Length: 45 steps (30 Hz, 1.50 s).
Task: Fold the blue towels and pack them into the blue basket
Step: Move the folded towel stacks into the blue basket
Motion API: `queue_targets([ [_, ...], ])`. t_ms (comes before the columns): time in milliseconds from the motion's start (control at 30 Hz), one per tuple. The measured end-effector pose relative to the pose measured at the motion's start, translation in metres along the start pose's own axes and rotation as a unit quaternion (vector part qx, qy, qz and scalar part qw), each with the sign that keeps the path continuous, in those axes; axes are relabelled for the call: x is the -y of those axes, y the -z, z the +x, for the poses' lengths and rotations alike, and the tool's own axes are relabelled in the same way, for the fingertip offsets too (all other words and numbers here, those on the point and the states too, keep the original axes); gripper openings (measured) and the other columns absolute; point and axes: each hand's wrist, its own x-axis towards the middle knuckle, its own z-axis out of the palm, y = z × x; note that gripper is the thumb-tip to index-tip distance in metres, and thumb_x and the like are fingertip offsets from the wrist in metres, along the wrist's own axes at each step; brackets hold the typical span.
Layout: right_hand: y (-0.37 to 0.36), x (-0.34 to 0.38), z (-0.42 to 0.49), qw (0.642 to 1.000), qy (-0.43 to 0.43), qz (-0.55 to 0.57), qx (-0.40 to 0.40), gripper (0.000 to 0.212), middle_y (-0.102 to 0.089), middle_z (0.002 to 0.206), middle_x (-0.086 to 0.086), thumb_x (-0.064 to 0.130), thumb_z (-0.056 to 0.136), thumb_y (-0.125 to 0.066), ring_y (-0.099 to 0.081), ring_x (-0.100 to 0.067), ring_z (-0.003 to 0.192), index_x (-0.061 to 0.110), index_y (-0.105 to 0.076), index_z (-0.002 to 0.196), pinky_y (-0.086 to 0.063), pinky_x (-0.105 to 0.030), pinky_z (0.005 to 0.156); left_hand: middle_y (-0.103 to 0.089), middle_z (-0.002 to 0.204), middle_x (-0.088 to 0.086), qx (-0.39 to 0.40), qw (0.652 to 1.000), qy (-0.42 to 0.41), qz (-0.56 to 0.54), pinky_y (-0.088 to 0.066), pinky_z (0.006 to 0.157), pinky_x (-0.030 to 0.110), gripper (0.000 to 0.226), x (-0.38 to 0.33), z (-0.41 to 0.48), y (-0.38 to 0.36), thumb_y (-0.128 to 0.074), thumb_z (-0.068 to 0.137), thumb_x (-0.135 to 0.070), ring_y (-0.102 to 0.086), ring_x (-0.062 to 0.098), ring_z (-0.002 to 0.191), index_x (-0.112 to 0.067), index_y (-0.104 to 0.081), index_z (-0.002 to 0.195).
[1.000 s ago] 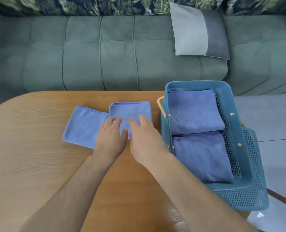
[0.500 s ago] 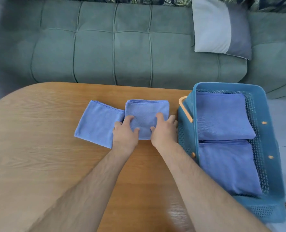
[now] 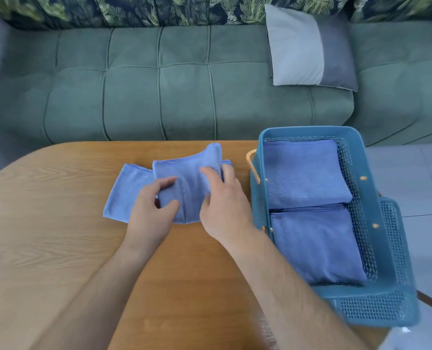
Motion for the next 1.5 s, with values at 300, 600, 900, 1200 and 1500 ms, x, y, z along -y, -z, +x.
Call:
queue_targets([
  [300,0.142,-0.059,-0.043,0.991,-0.027,-0.015,-0.133,0.064,-0.032,0.146,0.004,0.012,0.091,-0.055,-0.043,-0.024,0.119,0.033,-0.037,0.150,-0.042,-0.038,0.089,-0.047,0.119,-0.007,0.060,0.965,-0.231,0.107,-0.043,0.080,0.014,0.058,-0.112,-0.050,-0.069,-0.071,0.088,-0.023,-0.051,0.001,0.084,-0.030,-0.049,0.142],
  [600,0.148,-0.154,-0.020,0.994,-0.076,-0.042,-0.071,0.064,-0.037,0.141,-0.005,0.016,0.090,-0.062,-0.048,-0.032,0.118,0.025,-0.038,0.149,-0.046,-0.044,0.095,-0.036,0.128,0.013,0.104,0.873,-0.232,0.416,-0.045,0.083,0.031,0.051,-0.127,-0.035,-0.172,-0.059,0.097,-0.028,-0.058,0.027,0.097,-0.014,-0.037,0.141],
  [900,0.095,-0.155,-0.012,0.964,-0.010,-0.257,-0.065,0.067,0.010,0.167,-0.016,0.040,0.105,-0.038,0.014,-0.036,0.153,0.026,-0.006,0.161,0.005,-0.047,0.125,-0.026,0.160,0.020,0.063,0.728,-0.360,0.580,-0.027,0.118,0.043,0.064,-0.107,-0.016,-0.187,-0.058,0.094,-0.028,-0.033,0.033,0.145,-0.010,-0.036,0.151],
  [1200,0.080,-0.187,0.003,0.975,-0.045,-0.215,0.029,0.059,0.020,0.166,-0.004,0.049,0.107,-0.018,0.023,-0.029,0.152,0.035,0.004,0.160,0.011,-0.045,0.124,-0.030,0.156,0.020,0.139,0.647,-0.294,0.689,-0.013,0.122,0.041,0.073,-0.124,-0.001,-0.205,-0.043,0.100,-0.046,-0.029,0.029,0.146,-0.005,-0.015,0.155],
  [1500,0.100,-0.143,-0.020,0.976,-0.004,-0.194,-0.100,0.051,-0.019,0.166,-0.012,0.034,0.105,-0.038,-0.018,-0.037,0.153,0.025,-0.036,0.155,-0.020,-0.049,0.123,-0.061,0.133,0.013,0.034,0.758,-0.440,0.480,-0.034,0.115,0.046,0.051,-0.101,-0.002,-0.161,-0.070,0.087,-0.038,-0.057,0.030,0.125,-0.011,-0.061,0.130],
])
